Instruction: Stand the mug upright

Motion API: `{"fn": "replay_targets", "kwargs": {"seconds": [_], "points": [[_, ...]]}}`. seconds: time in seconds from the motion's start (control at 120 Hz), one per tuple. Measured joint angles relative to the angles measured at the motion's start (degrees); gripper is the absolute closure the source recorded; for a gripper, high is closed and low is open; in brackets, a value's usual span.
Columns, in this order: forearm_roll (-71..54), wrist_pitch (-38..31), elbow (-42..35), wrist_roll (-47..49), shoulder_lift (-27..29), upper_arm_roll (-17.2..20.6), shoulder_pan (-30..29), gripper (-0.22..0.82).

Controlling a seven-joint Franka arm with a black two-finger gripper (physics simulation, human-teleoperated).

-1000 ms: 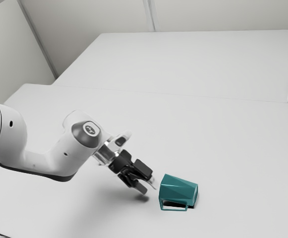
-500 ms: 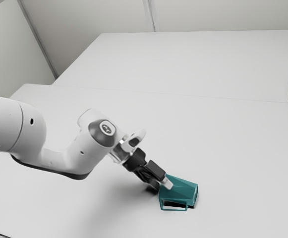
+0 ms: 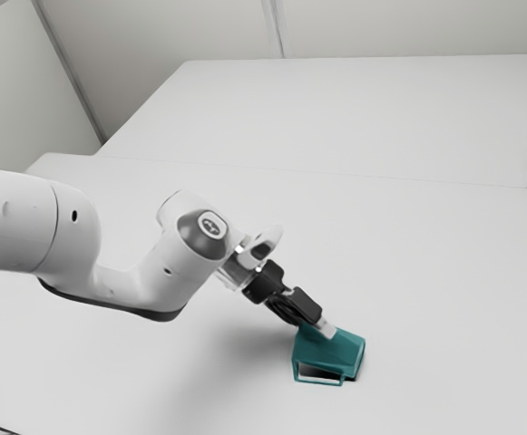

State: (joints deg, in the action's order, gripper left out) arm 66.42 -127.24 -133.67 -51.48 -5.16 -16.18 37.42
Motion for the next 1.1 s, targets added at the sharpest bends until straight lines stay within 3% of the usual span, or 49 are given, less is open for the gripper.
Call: {"fn": "replay_targets", "kwargs": {"seconds": [0.117, 0.3, 0.742, 1.1], "points": [[-0.1, 0.0, 0.8, -0.2, 0.0, 0.0, 0.4, 0.55], [-0.7, -0.1, 2.1, -0.3, 0.2, 0.0, 0.9, 0.69], [-3.7, -2.1, 4.2, 1.3, 2.1, 0.9, 3.2, 0.78], [-17.7, -5.5, 8.1, 4.1, 3.6, 0.2, 0.4, 0.79]]}}
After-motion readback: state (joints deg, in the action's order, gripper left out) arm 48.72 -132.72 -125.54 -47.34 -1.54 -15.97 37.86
